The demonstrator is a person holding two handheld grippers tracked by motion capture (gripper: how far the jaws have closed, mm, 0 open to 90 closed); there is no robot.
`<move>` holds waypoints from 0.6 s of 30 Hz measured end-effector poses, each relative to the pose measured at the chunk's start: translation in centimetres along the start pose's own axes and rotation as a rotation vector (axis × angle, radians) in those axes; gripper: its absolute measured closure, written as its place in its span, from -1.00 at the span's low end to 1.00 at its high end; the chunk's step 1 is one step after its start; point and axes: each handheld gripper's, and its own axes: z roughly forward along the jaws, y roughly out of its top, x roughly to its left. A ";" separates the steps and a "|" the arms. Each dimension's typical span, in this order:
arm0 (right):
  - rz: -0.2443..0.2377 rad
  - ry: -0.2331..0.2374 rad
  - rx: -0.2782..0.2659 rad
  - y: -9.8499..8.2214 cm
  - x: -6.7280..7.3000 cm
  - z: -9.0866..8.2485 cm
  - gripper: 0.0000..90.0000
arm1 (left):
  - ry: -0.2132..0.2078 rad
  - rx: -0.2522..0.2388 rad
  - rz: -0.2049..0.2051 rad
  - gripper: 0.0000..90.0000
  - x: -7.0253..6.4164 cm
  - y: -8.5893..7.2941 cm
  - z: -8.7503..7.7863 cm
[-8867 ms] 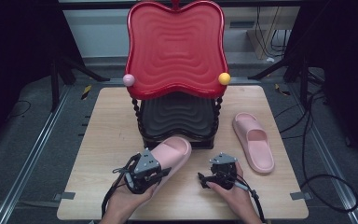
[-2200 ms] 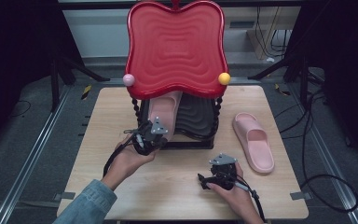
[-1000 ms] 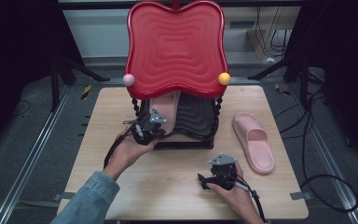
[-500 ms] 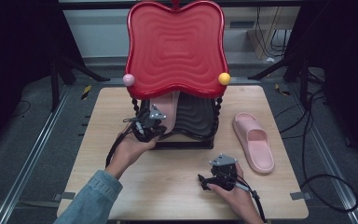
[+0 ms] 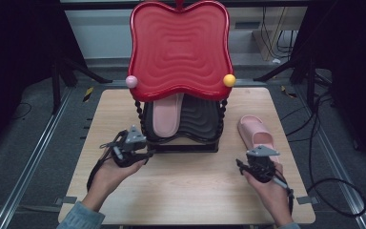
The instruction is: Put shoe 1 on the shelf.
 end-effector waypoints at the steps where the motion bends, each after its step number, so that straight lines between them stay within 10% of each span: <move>1: 0.004 -0.010 0.005 0.2 -0.5 0.0 0.29 | 0.010 -0.008 -0.030 0.14 0.4 -0.9 -0.2; 10: 0.027 -0.055 0.060 1.8 -3.5 1.5 0.43 | 0.117 -0.024 -0.237 -0.16 5.1 -7.5 -0.6; 18: 0.073 -0.104 0.086 3.5 -4.5 3.7 0.27 | 0.180 -0.012 -0.285 -0.21 7.5 -10.0 -2.2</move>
